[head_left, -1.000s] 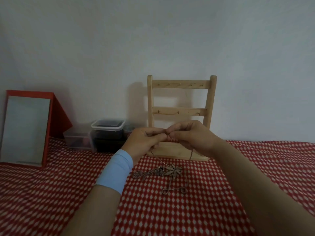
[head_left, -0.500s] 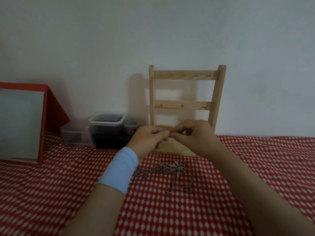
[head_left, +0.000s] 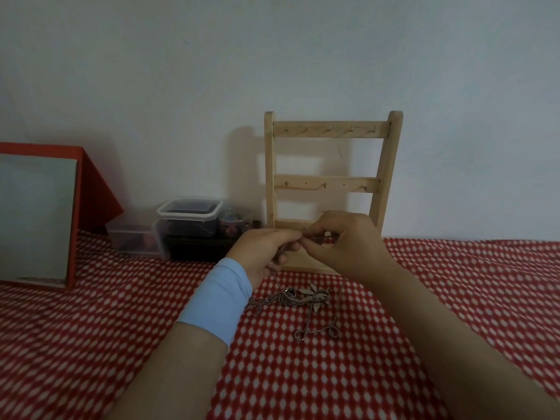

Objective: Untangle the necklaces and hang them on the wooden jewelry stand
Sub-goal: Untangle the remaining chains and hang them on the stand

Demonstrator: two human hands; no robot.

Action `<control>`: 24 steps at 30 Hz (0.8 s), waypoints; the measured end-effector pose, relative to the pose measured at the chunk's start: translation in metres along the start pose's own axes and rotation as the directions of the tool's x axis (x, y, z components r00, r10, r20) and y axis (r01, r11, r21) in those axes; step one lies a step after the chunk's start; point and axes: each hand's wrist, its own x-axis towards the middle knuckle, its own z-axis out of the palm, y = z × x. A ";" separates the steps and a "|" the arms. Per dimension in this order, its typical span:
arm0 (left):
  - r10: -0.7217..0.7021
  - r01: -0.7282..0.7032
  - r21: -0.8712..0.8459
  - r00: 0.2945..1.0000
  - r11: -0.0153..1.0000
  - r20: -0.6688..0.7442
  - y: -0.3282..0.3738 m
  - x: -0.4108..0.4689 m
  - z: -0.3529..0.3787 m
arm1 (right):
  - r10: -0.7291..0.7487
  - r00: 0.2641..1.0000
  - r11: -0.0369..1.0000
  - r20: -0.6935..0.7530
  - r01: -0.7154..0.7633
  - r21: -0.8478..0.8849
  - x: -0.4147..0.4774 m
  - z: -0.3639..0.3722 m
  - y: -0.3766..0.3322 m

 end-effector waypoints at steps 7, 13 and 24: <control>-0.009 0.009 0.001 1.000 1.000 -0.010 -0.002 0.001 0.005 | 0.020 1.000 0.999 0.024 -0.019 -0.046 0.001 -0.001 0.002; 0.030 -0.030 -0.007 0.999 1.000 -0.044 -0.005 0.003 0.009 | 0.088 0.996 0.996 -0.023 -0.088 0.014 -0.001 0.003 0.004; 0.141 -0.142 0.008 0.988 0.990 0.066 -0.001 0.002 -0.015 | 0.125 0.992 0.990 0.016 -0.126 0.065 0.002 -0.003 0.001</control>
